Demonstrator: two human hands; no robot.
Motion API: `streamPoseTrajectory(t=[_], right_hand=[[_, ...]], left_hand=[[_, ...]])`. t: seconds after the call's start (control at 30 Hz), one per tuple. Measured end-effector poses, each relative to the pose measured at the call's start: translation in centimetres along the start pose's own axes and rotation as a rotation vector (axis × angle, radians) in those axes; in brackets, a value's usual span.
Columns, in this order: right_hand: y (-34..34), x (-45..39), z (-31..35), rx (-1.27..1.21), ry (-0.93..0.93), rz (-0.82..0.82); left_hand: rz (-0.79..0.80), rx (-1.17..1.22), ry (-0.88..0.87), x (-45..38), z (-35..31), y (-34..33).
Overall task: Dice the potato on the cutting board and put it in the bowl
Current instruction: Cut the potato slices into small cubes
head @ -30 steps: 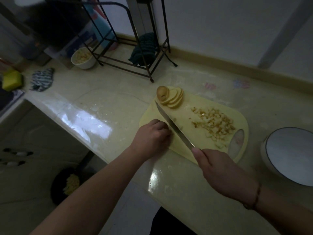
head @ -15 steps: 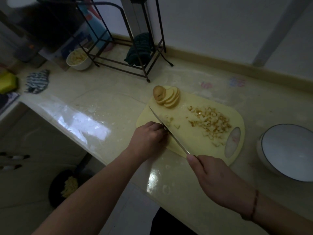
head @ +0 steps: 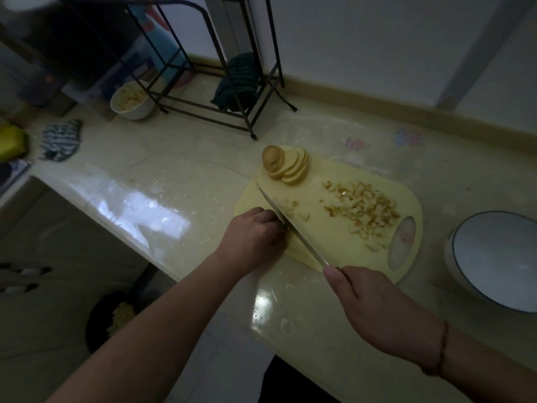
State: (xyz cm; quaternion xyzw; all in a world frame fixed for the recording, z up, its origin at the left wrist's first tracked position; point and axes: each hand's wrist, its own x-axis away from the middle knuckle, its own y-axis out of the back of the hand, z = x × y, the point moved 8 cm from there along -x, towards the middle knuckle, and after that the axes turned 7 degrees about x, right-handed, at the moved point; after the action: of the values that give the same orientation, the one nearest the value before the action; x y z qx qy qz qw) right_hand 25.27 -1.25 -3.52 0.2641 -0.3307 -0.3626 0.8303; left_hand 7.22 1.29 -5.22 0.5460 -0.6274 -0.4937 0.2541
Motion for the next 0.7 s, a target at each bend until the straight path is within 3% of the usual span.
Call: streamPoseTrajectory(t=[0.7], right_hand=[[1.0, -1.5, -1.2, -0.047, -0.091, 0.056]], left_hand=[[-0.082, 0.105, -0.032, 0.8, 0.1, 0.2]])
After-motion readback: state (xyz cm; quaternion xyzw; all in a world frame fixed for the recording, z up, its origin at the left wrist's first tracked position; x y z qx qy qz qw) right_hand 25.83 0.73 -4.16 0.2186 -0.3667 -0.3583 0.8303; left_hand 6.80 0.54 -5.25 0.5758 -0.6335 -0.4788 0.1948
